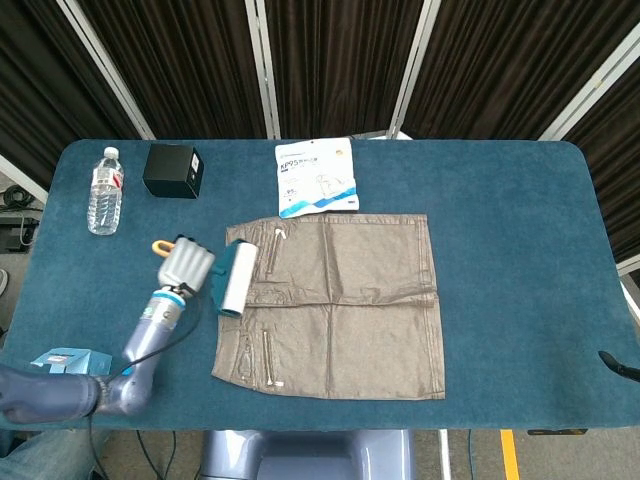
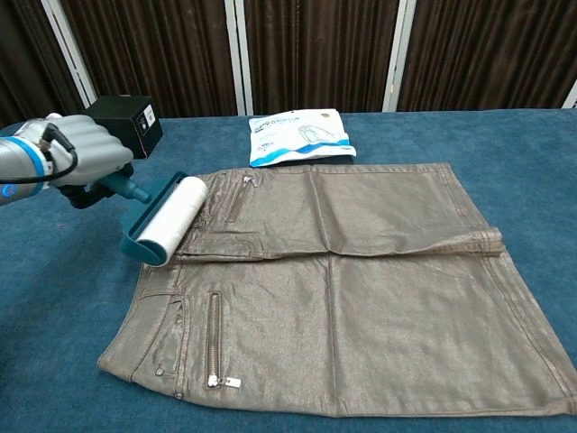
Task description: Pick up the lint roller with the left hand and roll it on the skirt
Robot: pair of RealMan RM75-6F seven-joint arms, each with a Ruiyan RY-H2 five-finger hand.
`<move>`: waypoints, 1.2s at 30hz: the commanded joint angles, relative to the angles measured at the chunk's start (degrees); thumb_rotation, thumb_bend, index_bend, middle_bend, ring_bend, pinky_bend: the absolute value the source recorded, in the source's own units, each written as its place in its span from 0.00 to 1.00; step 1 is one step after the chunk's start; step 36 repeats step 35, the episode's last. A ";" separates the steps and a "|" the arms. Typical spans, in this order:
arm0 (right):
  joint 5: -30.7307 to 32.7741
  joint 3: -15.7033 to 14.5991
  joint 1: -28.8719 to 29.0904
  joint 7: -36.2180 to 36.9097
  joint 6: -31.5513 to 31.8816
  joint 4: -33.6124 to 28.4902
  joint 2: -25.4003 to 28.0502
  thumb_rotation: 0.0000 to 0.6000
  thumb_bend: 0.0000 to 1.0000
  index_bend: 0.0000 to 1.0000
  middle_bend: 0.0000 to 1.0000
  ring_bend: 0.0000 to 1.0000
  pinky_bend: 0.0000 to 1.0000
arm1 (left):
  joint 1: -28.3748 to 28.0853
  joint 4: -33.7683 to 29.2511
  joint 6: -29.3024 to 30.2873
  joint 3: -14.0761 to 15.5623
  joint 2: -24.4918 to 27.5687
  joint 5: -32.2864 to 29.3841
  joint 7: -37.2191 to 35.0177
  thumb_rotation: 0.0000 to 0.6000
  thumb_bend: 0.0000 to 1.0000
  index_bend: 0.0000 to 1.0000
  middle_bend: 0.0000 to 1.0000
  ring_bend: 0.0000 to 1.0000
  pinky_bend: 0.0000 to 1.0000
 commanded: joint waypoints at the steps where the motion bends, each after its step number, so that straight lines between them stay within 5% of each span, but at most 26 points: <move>1: -0.28 -0.15 -0.01 -0.33 0.12 -0.27 -0.06 1.00 0.00 0.00 0.00 0.00 0.00 | 1.89 1.34 -0.97 0.95 1.67 1.41 -2.25 1.00 0.66 0.68 0.50 0.42 0.47; 8: -0.89 -0.45 0.00 -1.23 0.36 -0.72 -0.25 1.00 0.00 0.00 0.00 0.00 0.00 | 5.36 2.86 -2.25 0.90 3.85 3.74 -7.89 1.00 0.58 0.63 0.46 0.40 0.46; 10: -1.00 -0.53 -0.01 -1.45 0.42 -0.85 -0.30 1.00 0.00 0.00 0.00 0.00 0.00 | 6.59 3.34 -2.62 0.86 4.35 5.02 -10.21 1.00 0.37 0.51 0.35 0.32 0.41; 12: -1.07 -0.60 -0.04 -1.47 0.44 -0.94 -0.30 1.00 0.00 0.00 0.00 0.00 0.00 | 7.62 3.49 -2.41 0.91 4.83 6.44 -11.82 1.00 0.12 0.28 0.15 0.16 0.27; 15: -1.12 -0.68 -0.09 -1.38 0.44 -1.06 -0.24 1.00 0.00 0.00 0.00 0.00 0.00 | 9.27 3.11 -1.09 0.69 5.99 8.84 -14.62 1.00 0.01 0.07 0.01 0.02 0.12; 20: -1.60 -0.80 -0.13 -1.31 0.66 -1.25 -0.20 1.00 0.00 0.00 0.00 0.00 0.00 | 12.70 0.71 2.94 -1.02 9.00 12.27 -21.17 1.00 0.00 0.00 0.00 0.00 0.04; 26: -3.72 -1.34 -0.21 -0.36 1.26 -1.72 0.13 1.00 0.00 0.00 0.00 0.00 0.00 | 21.34 -9.45 13.71 -3.95 16.82 19.37 -37.05 1.00 0.00 0.00 0.00 0.00 0.01; 36: -5.51 -1.65 -0.15 0.77 1.89 -1.63 0.37 1.00 0.00 0.00 0.00 0.00 0.00 | 33.33 -17.98 27.55 -0.40 22.20 32.30 -45.06 1.00 0.00 0.00 0.00 0.00 0.00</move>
